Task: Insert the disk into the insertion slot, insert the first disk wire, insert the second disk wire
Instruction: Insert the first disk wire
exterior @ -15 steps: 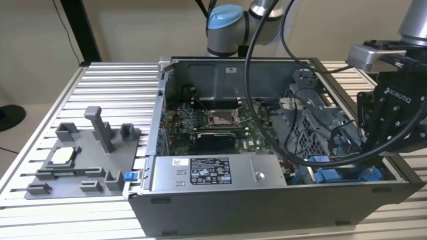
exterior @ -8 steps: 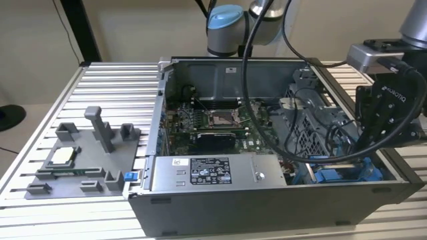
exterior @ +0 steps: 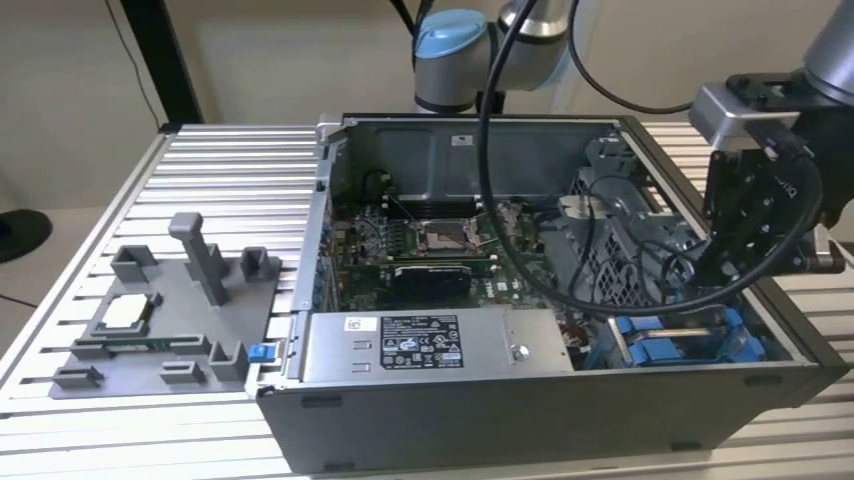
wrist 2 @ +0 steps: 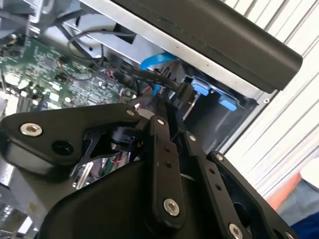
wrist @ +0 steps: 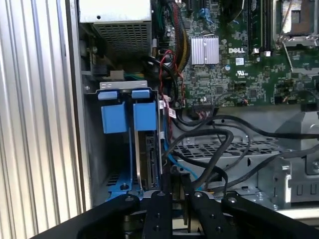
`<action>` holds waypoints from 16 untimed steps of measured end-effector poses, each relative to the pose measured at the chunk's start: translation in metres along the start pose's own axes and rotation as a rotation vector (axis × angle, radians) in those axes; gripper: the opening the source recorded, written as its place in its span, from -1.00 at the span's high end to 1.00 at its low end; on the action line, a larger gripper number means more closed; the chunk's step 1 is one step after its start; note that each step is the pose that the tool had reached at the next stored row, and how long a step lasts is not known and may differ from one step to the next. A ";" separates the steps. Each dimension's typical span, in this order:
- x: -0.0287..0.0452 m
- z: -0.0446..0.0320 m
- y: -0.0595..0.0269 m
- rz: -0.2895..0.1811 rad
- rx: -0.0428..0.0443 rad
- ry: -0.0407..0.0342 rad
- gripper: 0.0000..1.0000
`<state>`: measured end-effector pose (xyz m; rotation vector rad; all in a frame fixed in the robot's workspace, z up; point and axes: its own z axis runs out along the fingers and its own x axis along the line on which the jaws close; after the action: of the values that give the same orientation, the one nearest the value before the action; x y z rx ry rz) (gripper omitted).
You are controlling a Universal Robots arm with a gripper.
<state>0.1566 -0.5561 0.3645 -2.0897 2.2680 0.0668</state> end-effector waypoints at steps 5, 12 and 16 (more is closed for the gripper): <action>-0.0001 0.0002 0.0005 0.012 0.0015 -0.0191 1.00; 0.0001 0.0005 0.0006 0.017 0.0019 -0.0192 1.00; 0.0001 0.0006 0.0006 0.017 0.0019 -0.0193 1.00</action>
<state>0.1560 -0.5561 0.3639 -2.0604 2.2737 0.0851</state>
